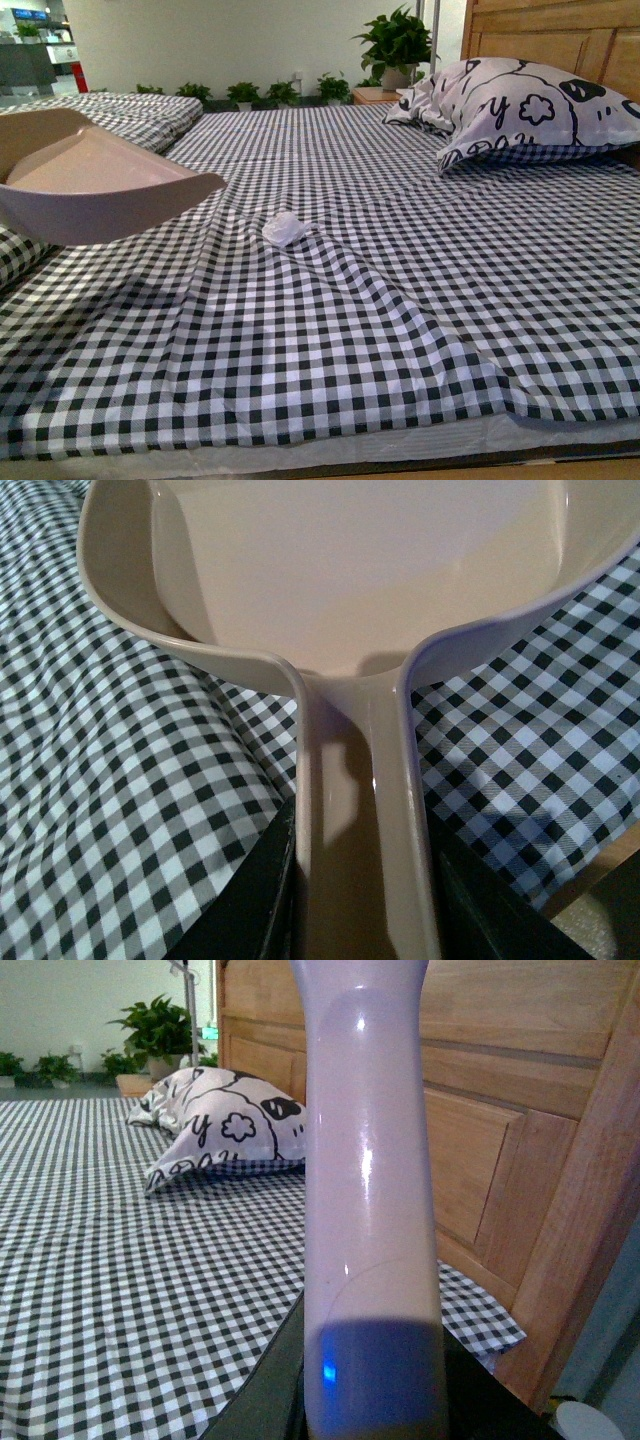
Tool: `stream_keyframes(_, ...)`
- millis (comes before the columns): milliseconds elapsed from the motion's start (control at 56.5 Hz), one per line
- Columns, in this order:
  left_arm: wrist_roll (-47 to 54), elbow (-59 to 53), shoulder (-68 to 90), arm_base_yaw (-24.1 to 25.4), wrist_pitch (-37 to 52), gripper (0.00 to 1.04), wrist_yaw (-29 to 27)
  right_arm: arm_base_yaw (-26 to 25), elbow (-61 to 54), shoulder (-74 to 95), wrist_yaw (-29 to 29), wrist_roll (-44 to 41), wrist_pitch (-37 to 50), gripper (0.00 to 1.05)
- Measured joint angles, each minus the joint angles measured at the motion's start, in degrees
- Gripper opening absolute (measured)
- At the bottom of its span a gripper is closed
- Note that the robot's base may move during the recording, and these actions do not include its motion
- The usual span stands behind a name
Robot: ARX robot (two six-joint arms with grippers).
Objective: Clean up trash
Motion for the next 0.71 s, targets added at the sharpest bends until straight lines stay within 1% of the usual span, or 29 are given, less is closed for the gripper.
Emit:
stream_keyframes(159, 2.25, 5.84, 6.21, -2.16, -1.84, 0.28, 3.15, 0.00, 0.00, 0.00, 0.00, 0.00, 0.00, 0.19)
stream_keyframes(283, 4.17, 10.12, 10.93, -3.23, -3.91, 0.28, 3.56, 0.00, 0.00, 0.00, 0.00, 0.00, 0.00, 0.19)
stream_keyframes(442, 5.84, 15.56, 18.27, -3.32, -8.66, 0.28, 4.63, 0.00, 0.00, 0.00, 0.00, 0.00, 0.00, 0.19)
stream_keyframes(708, 5.73, 21.97, 24.90, -3.56, -10.34, 0.28, 6.08, 0.00, 0.00, 0.00, 0.00, 0.02, 0.00, 0.19)
